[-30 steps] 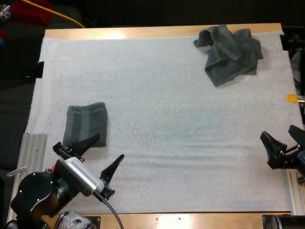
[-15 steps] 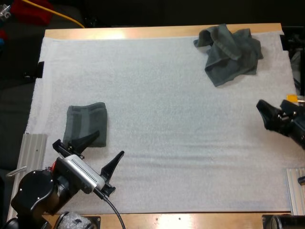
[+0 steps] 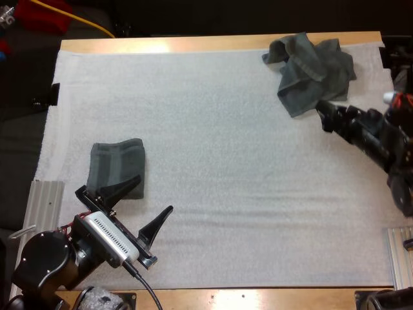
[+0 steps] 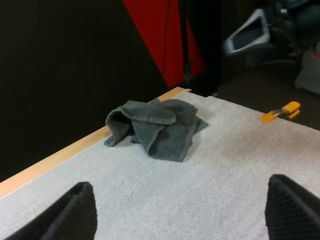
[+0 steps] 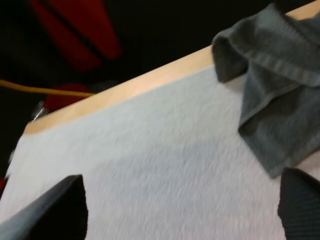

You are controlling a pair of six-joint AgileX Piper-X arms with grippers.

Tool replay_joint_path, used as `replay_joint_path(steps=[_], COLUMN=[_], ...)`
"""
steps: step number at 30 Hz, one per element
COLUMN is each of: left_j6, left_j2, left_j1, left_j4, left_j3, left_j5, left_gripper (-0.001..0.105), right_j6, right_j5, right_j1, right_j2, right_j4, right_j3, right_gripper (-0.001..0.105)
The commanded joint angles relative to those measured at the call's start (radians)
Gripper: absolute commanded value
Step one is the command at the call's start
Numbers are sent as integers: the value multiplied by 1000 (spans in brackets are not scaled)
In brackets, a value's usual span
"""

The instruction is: Pick towel from pile, fold and stack

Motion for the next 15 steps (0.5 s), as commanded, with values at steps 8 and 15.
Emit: replay_joint_path(steps=[8, 15], left_j6=[-11, -14], left_j2=[3, 3], left_j1=[-6, -6], left_j4=[-14, -14], left_j3=[-6, -6], left_j5=[7, 7], left_gripper=[67, 67], right_j6=[159, 283], right_j5=[77, 106], right_j1=[2, 2], right_j2=[221, 394], right_j4=[-18, -18], right_j3=[-164, -260], right_gripper=[75, 75])
